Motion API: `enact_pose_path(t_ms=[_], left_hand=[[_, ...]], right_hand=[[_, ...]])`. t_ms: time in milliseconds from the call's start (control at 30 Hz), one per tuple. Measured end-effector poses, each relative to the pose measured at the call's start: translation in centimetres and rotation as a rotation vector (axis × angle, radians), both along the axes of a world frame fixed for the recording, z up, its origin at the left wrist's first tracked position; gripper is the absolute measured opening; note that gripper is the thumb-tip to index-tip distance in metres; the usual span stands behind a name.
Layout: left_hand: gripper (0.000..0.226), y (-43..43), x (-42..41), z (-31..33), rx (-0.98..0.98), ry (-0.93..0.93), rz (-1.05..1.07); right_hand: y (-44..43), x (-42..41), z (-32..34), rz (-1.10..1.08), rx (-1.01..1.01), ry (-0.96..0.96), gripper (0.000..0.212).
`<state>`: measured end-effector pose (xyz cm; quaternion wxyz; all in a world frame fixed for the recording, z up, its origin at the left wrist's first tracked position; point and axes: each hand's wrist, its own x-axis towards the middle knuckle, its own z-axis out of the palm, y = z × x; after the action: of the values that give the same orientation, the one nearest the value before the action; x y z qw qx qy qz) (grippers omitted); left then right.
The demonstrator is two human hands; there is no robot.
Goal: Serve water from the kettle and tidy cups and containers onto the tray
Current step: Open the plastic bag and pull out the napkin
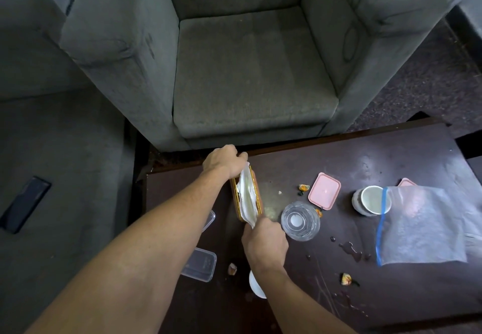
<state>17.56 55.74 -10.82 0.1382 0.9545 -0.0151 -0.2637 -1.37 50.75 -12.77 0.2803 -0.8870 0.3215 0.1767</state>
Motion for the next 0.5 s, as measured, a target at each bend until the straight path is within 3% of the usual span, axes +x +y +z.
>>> enact_pose_path(t_ms=[267,367,500], left_hand=[[0.034,-2.1,-2.8,7.6,-0.161,-0.198,0.117],[0.026,-5.5,-5.6,11.3,-0.241,-0.178,0.102],[0.024,-12.0,-10.5,14.4,-0.358,-0.057,0.007]], right_hand=[[-4.0,-1.2,7.0,0.056,0.003,-0.102,0.026],[-8.5,-2.3,10.3,0.023,-0.084,-0.190,0.025],[-15.6,-3.7,12.8,-0.040,-0.131,-0.147,0.027]])
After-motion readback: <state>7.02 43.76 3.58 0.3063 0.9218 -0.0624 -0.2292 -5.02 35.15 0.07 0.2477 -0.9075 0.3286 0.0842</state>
